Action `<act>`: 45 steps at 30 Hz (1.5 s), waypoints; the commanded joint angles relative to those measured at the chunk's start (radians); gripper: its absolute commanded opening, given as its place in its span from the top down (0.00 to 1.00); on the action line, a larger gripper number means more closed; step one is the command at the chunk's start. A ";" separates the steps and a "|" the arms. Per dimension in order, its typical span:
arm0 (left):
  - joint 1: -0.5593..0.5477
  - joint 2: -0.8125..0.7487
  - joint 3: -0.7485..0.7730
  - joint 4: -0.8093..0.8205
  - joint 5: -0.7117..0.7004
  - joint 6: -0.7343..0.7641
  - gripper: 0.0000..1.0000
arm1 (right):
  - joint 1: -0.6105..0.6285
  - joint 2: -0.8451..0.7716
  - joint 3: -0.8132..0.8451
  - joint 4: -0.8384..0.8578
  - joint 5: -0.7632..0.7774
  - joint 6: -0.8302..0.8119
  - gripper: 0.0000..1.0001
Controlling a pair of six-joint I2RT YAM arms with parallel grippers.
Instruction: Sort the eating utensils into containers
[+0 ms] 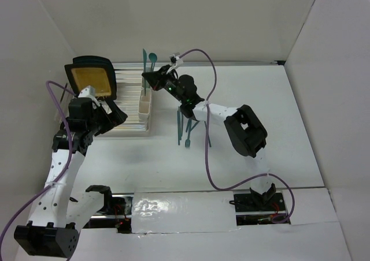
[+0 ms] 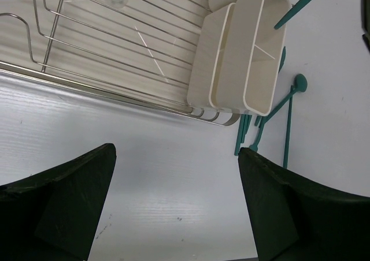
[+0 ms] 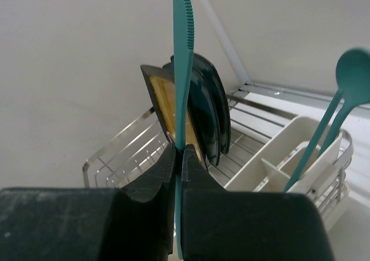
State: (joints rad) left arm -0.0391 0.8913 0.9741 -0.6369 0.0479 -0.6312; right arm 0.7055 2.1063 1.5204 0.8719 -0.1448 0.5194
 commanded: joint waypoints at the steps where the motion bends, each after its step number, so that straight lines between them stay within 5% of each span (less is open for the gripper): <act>1: -0.010 -0.025 -0.006 0.016 -0.028 0.018 0.00 | 0.037 -0.023 -0.028 0.059 0.040 -0.039 1.00; 8: -0.015 -0.051 -0.020 0.008 -0.017 0.016 0.00 | 0.071 -0.044 -0.080 0.039 0.071 -0.085 1.00; 11: -0.021 -0.055 -0.018 0.008 -0.025 0.021 0.00 | 0.080 -0.081 -0.126 0.021 0.105 -0.105 0.87; 15: -0.025 -0.061 -0.026 0.011 -0.022 0.021 0.00 | 0.083 -0.117 -0.164 -0.001 0.125 -0.111 0.86; 23: -0.045 -0.075 -0.031 0.022 0.000 0.014 0.00 | 0.095 -0.160 -0.134 -0.123 0.114 -0.147 0.34; 30: -0.051 -0.083 -0.041 0.048 0.035 0.033 0.00 | 0.106 -0.254 -0.052 -0.411 0.227 -0.179 0.10; 38: -0.065 -0.077 -0.041 0.170 0.268 0.226 0.00 | 0.037 -0.541 -0.087 -0.866 0.410 -0.141 0.06; 45: -0.110 -0.028 -0.041 0.224 0.280 0.275 0.00 | -0.098 -0.712 -0.401 -1.195 0.499 0.048 0.07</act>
State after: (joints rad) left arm -0.1318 0.8528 0.9257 -0.4858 0.2874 -0.4149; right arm 0.6430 1.3746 1.2587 -0.0612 0.3107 0.4671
